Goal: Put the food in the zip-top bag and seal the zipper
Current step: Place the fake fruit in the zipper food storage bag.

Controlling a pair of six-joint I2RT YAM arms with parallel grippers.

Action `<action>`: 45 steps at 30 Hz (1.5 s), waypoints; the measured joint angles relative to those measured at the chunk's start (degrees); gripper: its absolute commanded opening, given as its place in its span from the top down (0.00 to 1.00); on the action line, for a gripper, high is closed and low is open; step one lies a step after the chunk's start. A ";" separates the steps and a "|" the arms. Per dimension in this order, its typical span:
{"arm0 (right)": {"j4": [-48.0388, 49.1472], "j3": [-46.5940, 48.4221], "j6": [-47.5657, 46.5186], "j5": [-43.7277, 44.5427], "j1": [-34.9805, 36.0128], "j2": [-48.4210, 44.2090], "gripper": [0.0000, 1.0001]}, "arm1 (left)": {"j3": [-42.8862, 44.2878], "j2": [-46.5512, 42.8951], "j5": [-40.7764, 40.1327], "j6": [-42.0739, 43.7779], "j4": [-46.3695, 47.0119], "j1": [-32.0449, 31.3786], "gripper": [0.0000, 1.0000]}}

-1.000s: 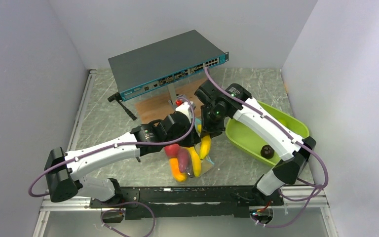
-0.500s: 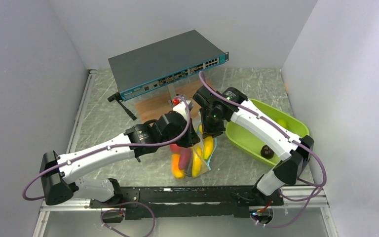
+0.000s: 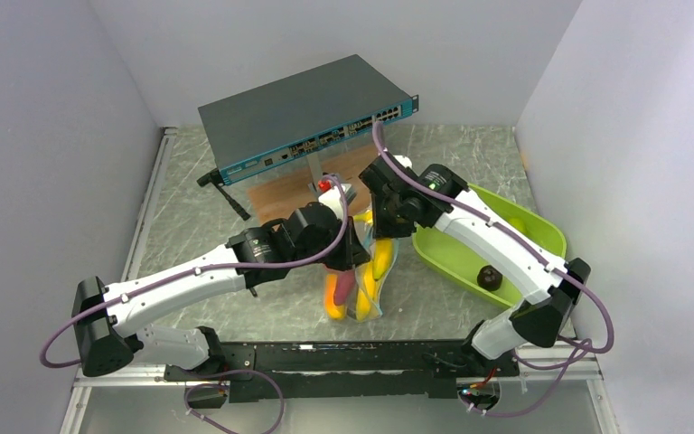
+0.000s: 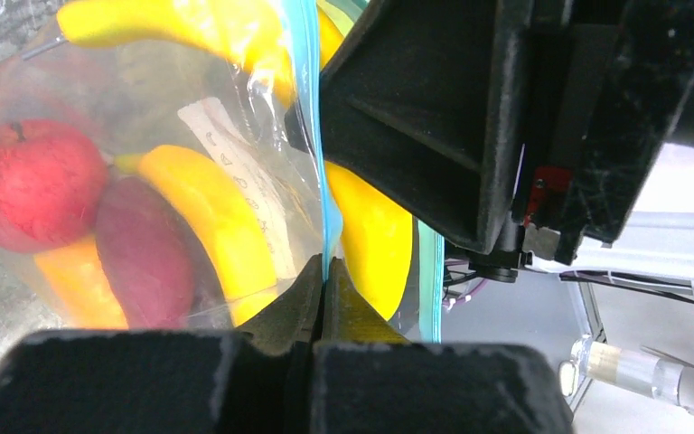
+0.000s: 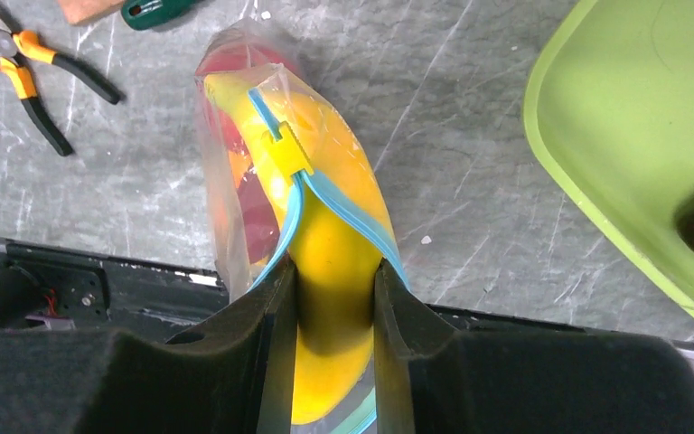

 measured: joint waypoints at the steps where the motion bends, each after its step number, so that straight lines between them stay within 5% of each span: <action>1: 0.07 -0.22 0.70 0.72 0.39 -0.48 1.00 | 0.00 0.00 0.02 -0.04 0.31 0.00 1.00; 23: 5.09 -8.96 8.24 0.46 3.50 -1.49 0.95 | -1.44 -1.73 -2.25 -2.56 1.33 -0.02 1.00; 36: 6.21 -12.31 8.98 0.20 5.20 -1.49 0.74 | -2.27 -2.23 -2.71 -2.89 -0.33 -0.13 1.00; 45: 6.47 -13.70 8.63 -0.68 5.77 -1.44 0.36 | -2.54 -2.82 -4.04 -3.13 -0.92 -0.04 1.00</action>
